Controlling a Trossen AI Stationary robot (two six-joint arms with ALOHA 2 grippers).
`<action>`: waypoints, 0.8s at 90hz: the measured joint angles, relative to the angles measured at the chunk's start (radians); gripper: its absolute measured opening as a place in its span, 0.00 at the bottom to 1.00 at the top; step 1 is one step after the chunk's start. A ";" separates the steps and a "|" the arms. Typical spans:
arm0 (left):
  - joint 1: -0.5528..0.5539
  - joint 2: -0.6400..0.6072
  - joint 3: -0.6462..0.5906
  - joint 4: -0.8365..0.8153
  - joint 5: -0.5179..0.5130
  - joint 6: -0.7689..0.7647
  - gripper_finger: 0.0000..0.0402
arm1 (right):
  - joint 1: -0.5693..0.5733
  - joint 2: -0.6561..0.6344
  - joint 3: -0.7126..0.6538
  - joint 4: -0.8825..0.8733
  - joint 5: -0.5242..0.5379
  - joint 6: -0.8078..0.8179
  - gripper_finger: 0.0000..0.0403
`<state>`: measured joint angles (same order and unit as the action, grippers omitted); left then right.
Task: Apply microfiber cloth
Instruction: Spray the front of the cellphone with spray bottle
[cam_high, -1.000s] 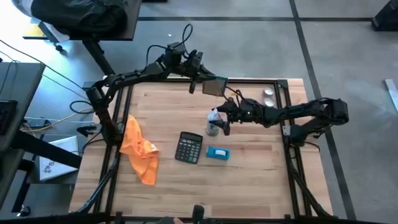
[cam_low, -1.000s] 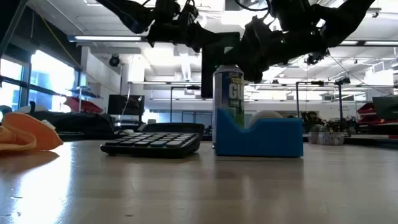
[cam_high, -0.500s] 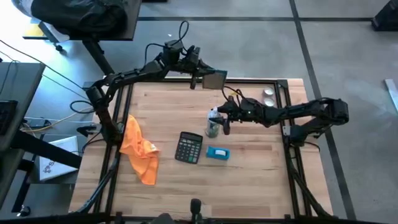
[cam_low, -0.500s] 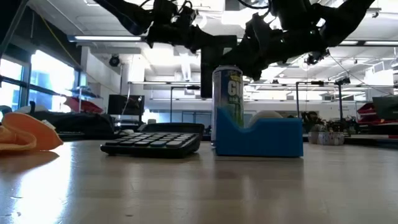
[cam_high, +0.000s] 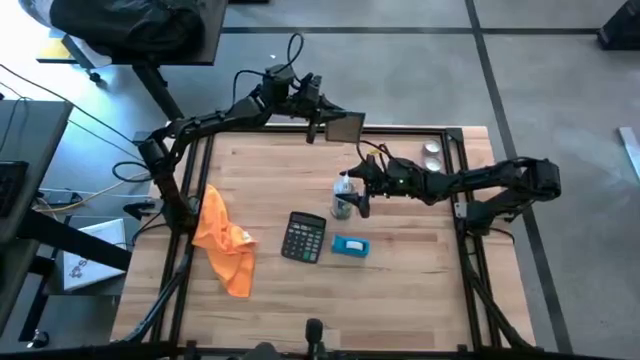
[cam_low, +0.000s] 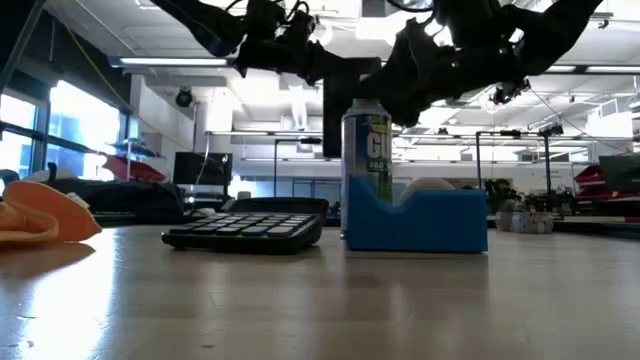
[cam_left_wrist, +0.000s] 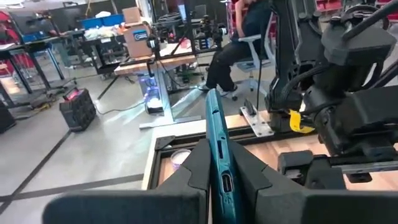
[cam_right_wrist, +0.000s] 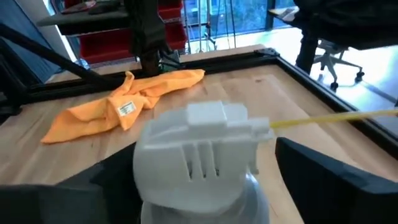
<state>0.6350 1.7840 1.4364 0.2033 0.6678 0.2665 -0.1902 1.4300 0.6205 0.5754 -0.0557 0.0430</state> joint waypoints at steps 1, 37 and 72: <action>0.000 0.000 0.000 0.000 0.000 0.000 0.02 | 0.000 0.000 0.000 0.002 0.000 -0.002 0.73; 0.000 0.001 0.000 0.010 -0.004 0.000 0.02 | 0.001 0.000 0.000 -0.019 0.000 -0.006 0.46; 0.000 0.001 0.000 0.012 -0.007 0.000 0.02 | 0.001 -0.002 0.002 -0.044 0.074 -0.119 0.45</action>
<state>0.6353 1.7847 1.4364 0.2150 0.6605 0.2660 -0.1890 1.4281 0.6228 0.5316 0.0184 -0.0761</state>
